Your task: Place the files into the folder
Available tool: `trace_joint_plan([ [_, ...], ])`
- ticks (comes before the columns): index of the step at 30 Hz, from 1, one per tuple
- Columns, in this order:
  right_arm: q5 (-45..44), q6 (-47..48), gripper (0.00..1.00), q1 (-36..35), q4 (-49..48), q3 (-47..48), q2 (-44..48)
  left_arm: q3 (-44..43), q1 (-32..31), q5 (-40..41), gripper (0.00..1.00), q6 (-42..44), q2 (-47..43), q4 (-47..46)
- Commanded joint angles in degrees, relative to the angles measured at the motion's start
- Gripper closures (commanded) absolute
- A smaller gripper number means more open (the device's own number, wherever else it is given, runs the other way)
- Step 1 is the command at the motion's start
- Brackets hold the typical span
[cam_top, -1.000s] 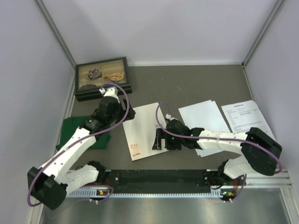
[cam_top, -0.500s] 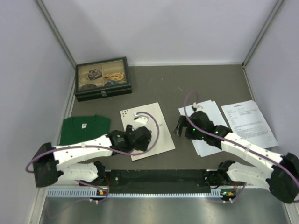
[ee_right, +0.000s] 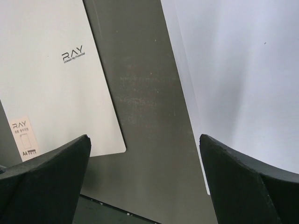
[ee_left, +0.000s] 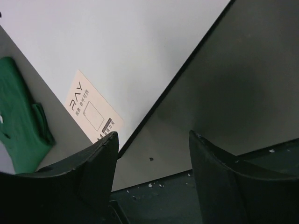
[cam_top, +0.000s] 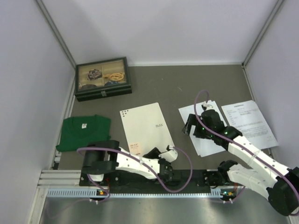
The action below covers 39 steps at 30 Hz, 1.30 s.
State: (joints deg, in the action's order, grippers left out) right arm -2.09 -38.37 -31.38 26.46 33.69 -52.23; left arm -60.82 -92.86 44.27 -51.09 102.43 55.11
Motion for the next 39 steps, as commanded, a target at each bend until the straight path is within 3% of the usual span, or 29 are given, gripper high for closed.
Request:
trace_joint_plan([
  [1, 1.6, 0.5, 0.01, 0.5, -0.9, -1.3, 1.1, -2.0, 0.6, 4.2, 0.34, 0.0, 3.2, 4.3],
  [18, 1.9, 0.2, 0.01, 0.5, -0.9, 0.0, -0.3, -5.8, 5.1, 10.0, 0.51, -3.9, 13.3, 8.3],
  [23, 3.1, -0.3, 0.01, 0.5, -1.9, 0.1, -2.1, -7.7, 6.1, 12.5, 0.65, -5.2, 16.0, 9.8],
  [28, 3.5, -0.6, 0.01, 0.5, -2.4, 0.5, -3.1, -7.5, 7.6, 12.0, 0.78, -3.7, 13.5, 6.9],
  [29, 3.5, -0.6, 0.01, 0.5, -2.6, 0.6, -3.3, -7.2, 8.5, 11.7, 0.85, -3.1, 12.2, 6.2],
  [34, 7.3, -1.0, 0.01, 1.7, -5.3, 0.5, -5.8, -5.5, 10.8, 9.4, 1.0, -0.6, 8.0, 2.7],
  [39, 13.2, -1.5, 0.01, 3.8, -10.9, 1.0, -10.2, -2.5, 13.0, 7.4, 1.0, 0.5, 3.4, -1.1],
])
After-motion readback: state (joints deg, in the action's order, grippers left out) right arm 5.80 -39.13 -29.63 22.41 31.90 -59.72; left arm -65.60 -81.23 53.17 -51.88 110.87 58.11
